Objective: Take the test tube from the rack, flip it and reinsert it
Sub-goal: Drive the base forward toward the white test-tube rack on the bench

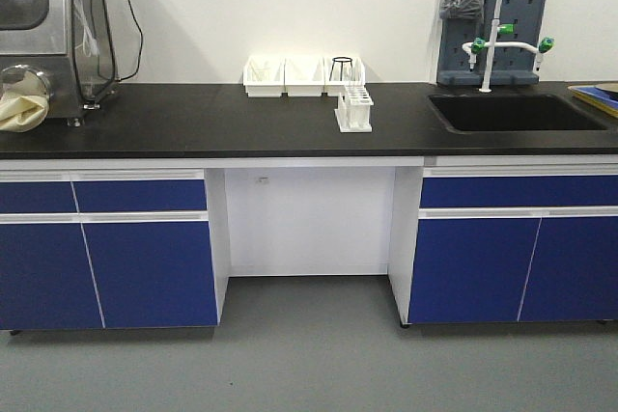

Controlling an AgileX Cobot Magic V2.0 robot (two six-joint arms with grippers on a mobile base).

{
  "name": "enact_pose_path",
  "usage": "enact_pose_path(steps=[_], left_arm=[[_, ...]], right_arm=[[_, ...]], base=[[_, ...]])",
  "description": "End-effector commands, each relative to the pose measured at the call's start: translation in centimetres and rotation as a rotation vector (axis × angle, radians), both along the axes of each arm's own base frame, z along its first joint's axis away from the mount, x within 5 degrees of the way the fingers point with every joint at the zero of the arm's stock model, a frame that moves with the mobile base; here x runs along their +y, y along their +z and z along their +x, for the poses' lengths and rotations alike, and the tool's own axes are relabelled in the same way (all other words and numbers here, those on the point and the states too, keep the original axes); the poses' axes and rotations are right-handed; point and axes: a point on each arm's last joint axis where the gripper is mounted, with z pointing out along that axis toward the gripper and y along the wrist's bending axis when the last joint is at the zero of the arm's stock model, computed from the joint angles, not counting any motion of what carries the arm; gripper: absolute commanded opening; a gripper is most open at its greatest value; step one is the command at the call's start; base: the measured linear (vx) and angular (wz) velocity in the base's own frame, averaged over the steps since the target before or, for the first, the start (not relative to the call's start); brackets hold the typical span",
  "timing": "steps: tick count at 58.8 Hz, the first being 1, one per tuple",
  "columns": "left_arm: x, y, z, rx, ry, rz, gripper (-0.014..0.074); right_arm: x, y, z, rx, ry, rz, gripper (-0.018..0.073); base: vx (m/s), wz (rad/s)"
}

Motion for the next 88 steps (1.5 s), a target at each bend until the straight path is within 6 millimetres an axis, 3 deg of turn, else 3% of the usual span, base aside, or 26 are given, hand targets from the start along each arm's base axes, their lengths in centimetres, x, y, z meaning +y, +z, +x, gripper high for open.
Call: enact_pose_path(steps=[1, 88], left_arm=[[-0.08, 0.84, 0.08, -0.098, -0.012, 0.004, -0.0006], [-0.08, 0.84, 0.08, -0.098, -0.012, 0.004, -0.0006]], right_arm=[[0.04, 0.77, -0.03, -0.090, 0.003, -0.007, -0.0008], [0.04, 0.77, -0.03, -0.090, 0.003, -0.007, -0.0008]], base=[[0.00, 0.00], [0.04, 0.00]])
